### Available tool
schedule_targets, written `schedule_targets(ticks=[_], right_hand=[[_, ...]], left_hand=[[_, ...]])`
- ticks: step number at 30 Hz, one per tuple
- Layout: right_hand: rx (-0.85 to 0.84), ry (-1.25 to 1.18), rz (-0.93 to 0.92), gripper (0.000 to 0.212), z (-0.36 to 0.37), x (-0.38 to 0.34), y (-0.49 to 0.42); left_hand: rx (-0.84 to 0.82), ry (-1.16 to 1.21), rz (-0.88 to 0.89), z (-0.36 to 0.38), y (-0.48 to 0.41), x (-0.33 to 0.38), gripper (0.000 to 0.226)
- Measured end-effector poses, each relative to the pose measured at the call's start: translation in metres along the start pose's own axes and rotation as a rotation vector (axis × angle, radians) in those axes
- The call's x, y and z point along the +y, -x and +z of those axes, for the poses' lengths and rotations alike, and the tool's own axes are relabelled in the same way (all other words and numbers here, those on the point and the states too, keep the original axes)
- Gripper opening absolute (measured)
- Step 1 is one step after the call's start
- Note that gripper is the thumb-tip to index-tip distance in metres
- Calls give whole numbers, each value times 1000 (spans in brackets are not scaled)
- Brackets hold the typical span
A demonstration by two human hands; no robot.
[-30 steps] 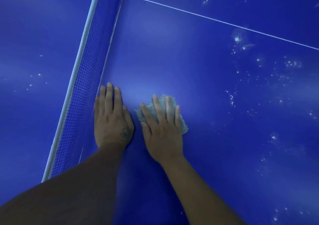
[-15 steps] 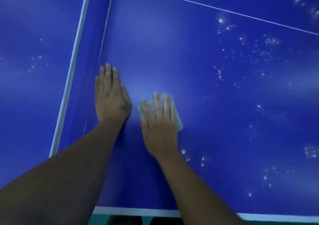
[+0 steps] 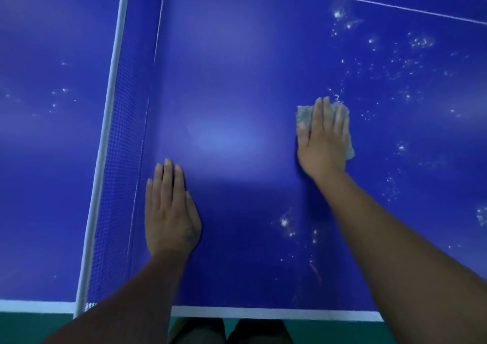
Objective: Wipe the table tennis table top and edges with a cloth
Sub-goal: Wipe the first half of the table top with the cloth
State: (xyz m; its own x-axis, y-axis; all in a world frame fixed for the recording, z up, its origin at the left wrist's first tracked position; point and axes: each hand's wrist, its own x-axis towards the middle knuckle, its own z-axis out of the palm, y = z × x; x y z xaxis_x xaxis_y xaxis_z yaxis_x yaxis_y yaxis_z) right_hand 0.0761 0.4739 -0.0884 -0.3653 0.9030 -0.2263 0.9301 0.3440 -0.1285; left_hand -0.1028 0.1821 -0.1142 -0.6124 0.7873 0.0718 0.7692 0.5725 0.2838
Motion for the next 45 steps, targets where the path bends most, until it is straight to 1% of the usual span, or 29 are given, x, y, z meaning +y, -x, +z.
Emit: schedule_targets(ticks=[2,4,7,9,11,13,15,18,19,21,23,25,28,31,34,37,40,42,45], right_hand=[[33,-51,-86,65,7,-27,30],[81,-44,-209,63,23,-54,81],[16,-35,-370,65,51,-78,168],[-48,-35,-448,65,62,-70,211],[-85,-20,-533,65,62,-51,213],[-88,-15,-578,62,53,-32,182],[-61,-14,-517,62,40,-16,135],[5,29,-253,63,16,4,61],[-2,44,-177,64,9,8,41],[-46,61,-95,67,-2,6,16],[-57,77,-83,67,1,-9,20],[-30,50,-106,65,12,-29,52],[37,23,-177,67,38,-58,131],[24,-55,-220,79,62,-73,213],[-3,8,-240,78,79,-70,270],[-43,72,-302,74,75,-51,276],[-73,100,-315,69,60,-26,251],[-68,105,-252,68,49,-11,220],[-51,98,-87,72,32,4,163]], left_hand=[[-2,9,-4,1,-1,-1,56],[2,22,-21,1,-2,-1,57],[11,23,-21,2,-3,0,58],[7,18,-18,3,-3,-1,59],[3,16,-21,4,-2,-2,60],[16,6,-17,5,-2,-2,59],[7,3,-26,4,-2,-1,60],[-8,1,-38,2,-3,1,60],[-4,2,-38,2,-3,1,59],[6,8,-33,1,-2,1,59],[18,9,-31,0,-2,2,58],[22,8,-29,0,-2,2,58],[23,23,-28,-1,-2,2,59],[43,18,-21,-1,0,2,58],[23,24,-16,-1,2,1,59],[16,22,-8,-1,-2,-2,61],[19,41,-18,-4,1,-1,59],[23,65,-21,-5,2,0,58],[34,69,-24,-6,0,-1,58]])
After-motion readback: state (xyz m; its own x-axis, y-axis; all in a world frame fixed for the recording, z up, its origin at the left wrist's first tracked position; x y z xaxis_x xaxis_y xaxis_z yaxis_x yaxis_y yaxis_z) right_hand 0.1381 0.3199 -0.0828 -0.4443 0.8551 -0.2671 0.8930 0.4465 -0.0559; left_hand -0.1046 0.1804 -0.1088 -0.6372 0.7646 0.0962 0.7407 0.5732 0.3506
